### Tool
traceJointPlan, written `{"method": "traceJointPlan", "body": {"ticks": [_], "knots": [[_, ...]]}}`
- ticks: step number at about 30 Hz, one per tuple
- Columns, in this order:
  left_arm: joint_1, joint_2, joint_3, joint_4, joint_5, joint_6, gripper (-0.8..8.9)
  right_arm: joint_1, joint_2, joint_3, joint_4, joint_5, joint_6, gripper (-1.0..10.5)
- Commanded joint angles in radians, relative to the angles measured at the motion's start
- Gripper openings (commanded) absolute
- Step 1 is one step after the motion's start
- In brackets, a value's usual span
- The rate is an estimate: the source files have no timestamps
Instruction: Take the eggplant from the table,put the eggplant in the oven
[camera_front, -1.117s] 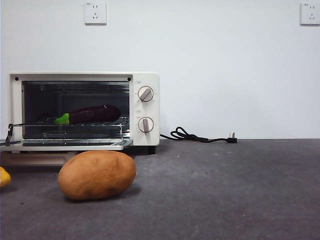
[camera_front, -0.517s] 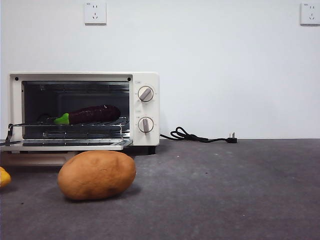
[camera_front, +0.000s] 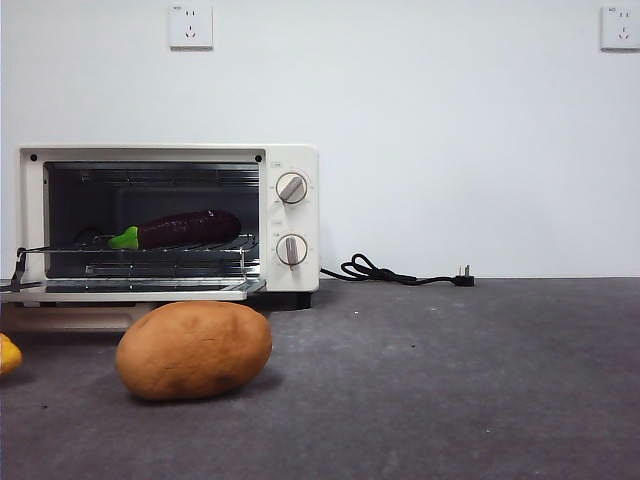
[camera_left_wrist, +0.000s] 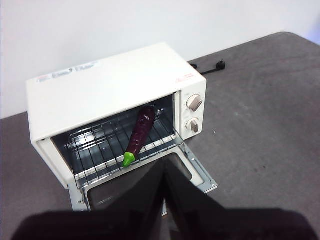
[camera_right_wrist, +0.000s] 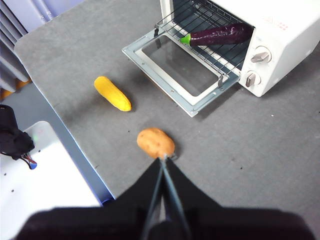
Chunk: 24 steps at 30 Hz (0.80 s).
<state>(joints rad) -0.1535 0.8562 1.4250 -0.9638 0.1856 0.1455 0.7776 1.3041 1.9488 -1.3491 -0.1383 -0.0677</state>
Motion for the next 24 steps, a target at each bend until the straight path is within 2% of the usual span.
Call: {"method": "traceJointPlan", "body": {"ticks": [1, 7, 14, 22, 24], "knots": [[0.003, 0.012, -0.008, 0.012, -0.006, 0.016, -0.05, 0.002, 0.001, 0.001, -0.024, -0.003, -0.016, -0.1], [0.094, 0.069, -0.008, 0.031, -0.067, 0.031, -0.06, 0.002, -0.011, 0.001, -0.024, -0.003, -0.018, -0.1], [0.252, 0.171, -0.008, 0.095, -0.032, 0.019, -0.06, 0.002, -0.056, 0.000, -0.024, -0.003, -0.018, -0.1], [0.439, 0.406, -0.009, 0.120, 0.238, -0.039, -0.06, 0.002, -0.146, 0.000, -0.024, 0.001, -0.016, -0.1], [0.457, 0.456, -0.009, 0.119, 0.257, -0.037, -0.06, 0.002, -0.171, 0.001, -0.024, 0.006, -0.014, -0.1]]}}
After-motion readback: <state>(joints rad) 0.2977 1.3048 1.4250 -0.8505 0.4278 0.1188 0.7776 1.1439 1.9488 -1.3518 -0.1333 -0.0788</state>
